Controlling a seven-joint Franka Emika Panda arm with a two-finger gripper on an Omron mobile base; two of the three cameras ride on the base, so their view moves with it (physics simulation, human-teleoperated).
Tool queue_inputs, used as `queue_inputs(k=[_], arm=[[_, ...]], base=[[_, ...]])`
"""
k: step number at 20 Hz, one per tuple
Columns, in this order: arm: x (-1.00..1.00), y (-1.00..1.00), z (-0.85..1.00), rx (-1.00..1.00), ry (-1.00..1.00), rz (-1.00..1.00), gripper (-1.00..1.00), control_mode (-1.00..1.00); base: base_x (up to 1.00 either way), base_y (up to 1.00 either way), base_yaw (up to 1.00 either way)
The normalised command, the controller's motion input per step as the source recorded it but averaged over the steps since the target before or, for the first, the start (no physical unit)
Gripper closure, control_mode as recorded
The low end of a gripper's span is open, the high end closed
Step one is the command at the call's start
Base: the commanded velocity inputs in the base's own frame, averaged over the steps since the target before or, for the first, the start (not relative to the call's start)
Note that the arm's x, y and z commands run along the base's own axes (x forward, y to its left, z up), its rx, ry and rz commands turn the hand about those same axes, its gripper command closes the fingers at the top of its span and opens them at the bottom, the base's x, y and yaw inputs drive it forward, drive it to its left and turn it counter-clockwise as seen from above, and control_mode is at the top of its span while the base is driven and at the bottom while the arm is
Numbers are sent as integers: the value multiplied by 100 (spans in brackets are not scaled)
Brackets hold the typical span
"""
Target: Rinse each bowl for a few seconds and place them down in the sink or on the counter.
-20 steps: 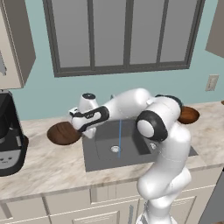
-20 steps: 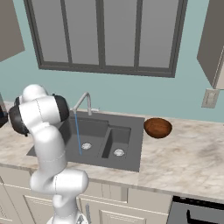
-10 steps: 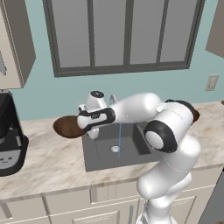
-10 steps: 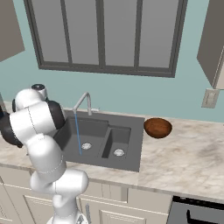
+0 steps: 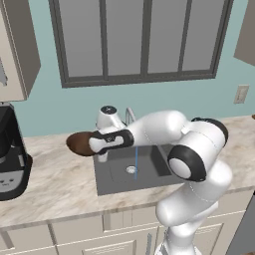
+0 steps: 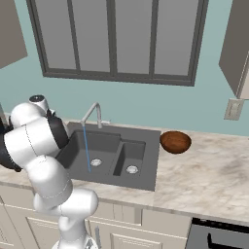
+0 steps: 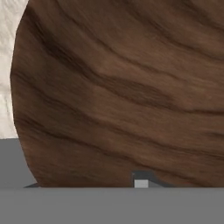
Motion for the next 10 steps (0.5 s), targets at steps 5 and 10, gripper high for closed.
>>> queue_inputs(k=[5,10], arm=[[-12,-6,15,0,8,-37,100,-100],[-16,-15,13,0,3,-32,100,-100]], base=[[0,0,0],[0,0,0]])
